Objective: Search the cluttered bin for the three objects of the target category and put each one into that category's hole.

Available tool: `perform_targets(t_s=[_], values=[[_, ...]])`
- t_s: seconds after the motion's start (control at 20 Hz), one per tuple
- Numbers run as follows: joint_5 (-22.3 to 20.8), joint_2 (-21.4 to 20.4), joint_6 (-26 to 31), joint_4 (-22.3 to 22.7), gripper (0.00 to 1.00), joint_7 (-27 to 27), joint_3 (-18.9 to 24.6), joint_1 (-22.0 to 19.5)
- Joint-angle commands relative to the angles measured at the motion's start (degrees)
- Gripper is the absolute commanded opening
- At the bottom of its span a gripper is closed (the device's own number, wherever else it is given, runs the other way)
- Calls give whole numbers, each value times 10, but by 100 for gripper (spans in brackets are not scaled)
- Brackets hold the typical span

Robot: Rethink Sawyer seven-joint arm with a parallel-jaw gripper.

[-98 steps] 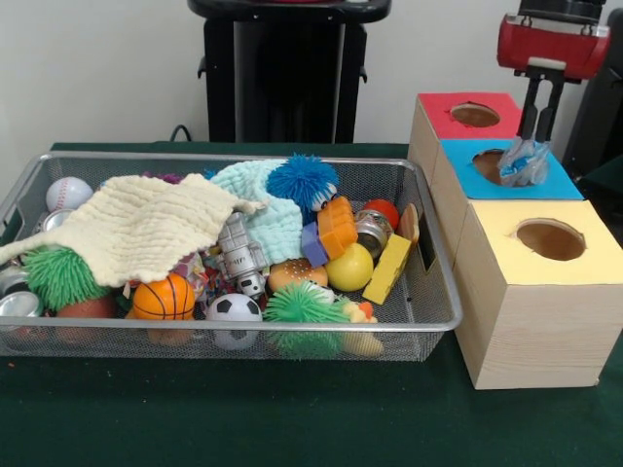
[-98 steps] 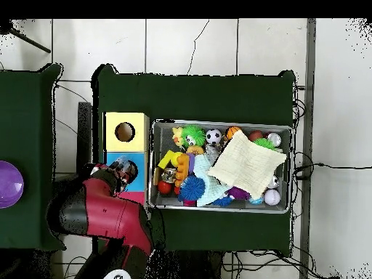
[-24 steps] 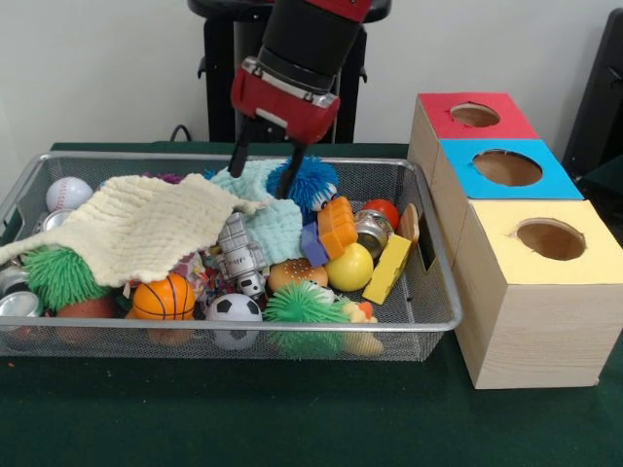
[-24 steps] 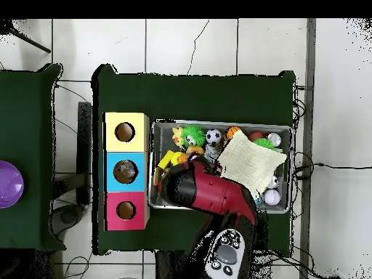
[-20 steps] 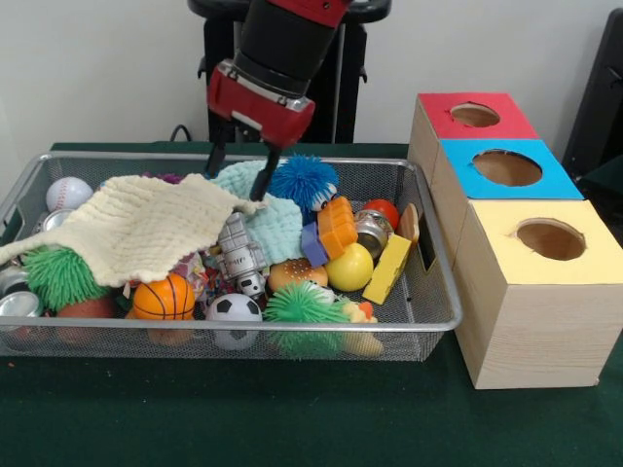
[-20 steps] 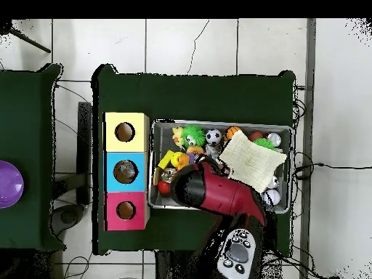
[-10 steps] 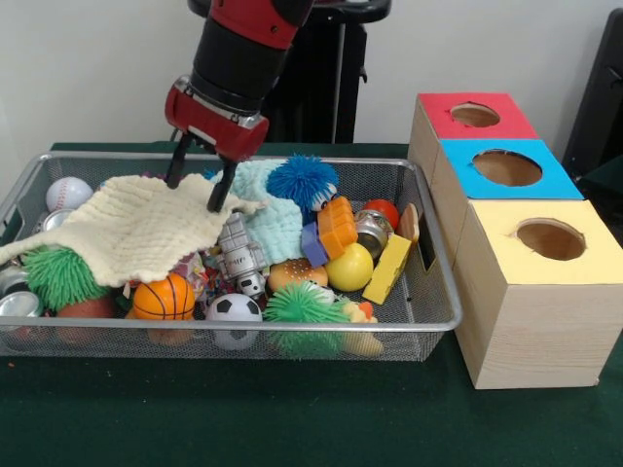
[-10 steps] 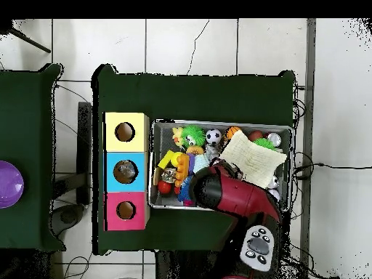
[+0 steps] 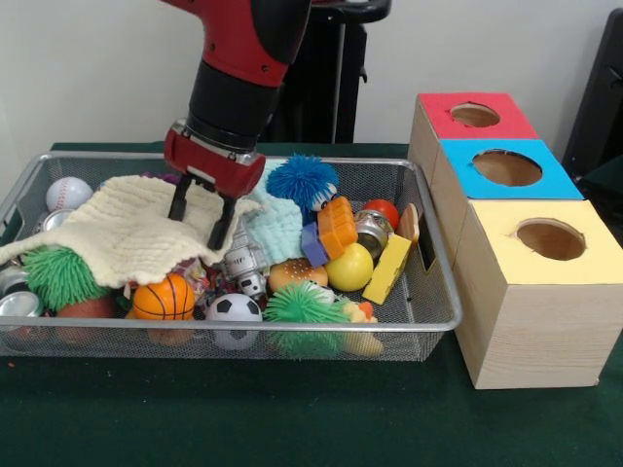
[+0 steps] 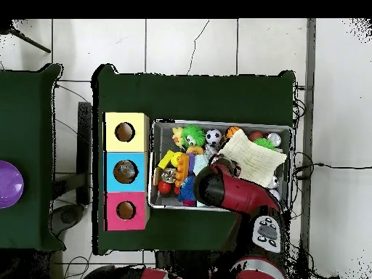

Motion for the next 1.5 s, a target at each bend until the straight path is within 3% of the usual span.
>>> perform_targets(t_s=[0.05,0.2,0.25,0.5,0.75,0.9,1.2,1.35,1.5], values=[[-29,50,-41,-23,100,54,81,-13],[-32,54,-40,-27,100,46,85,-17],[-33,54,-44,-29,0,44,83,-16],[-33,45,-29,-23,0,40,92,-20],[-19,38,3,-32,0,39,65,6],[-7,-1,43,-28,0,41,31,41],[11,-72,140,-17,0,50,8,87],[22,-87,183,-24,0,70,-19,122],[35,-92,201,-24,0,89,-14,131]])
